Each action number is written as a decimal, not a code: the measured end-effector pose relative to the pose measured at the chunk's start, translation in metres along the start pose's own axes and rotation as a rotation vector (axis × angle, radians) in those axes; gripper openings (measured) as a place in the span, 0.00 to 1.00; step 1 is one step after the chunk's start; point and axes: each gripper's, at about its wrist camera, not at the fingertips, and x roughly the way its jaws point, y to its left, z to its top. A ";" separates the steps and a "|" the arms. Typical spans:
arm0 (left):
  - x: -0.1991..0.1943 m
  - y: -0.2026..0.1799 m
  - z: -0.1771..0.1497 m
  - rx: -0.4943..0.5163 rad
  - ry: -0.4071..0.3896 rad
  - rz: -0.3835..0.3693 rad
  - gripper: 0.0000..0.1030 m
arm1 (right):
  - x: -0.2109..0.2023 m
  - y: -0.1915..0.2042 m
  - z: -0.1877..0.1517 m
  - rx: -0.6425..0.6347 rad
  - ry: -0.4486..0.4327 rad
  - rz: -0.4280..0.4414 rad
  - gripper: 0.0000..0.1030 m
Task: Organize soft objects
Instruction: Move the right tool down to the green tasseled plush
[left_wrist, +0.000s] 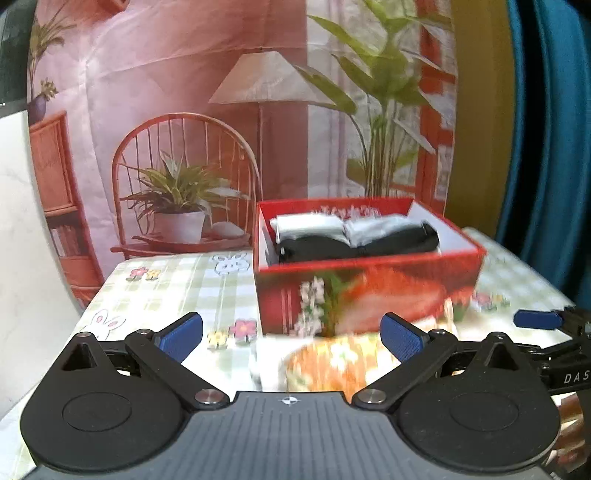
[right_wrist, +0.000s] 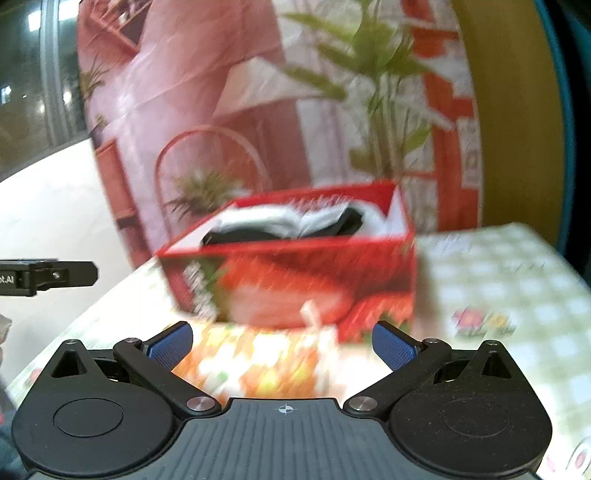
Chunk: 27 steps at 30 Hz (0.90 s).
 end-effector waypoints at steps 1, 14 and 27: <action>-0.004 -0.002 -0.005 0.006 0.002 0.001 1.00 | -0.001 0.003 -0.006 -0.005 0.018 0.017 0.99; -0.006 0.000 -0.044 -0.029 0.099 0.036 0.99 | 0.008 0.044 -0.040 -0.156 0.233 0.109 1.00; 0.010 0.006 -0.058 -0.054 0.188 0.028 0.97 | 0.033 0.062 -0.065 -0.276 0.415 0.204 0.86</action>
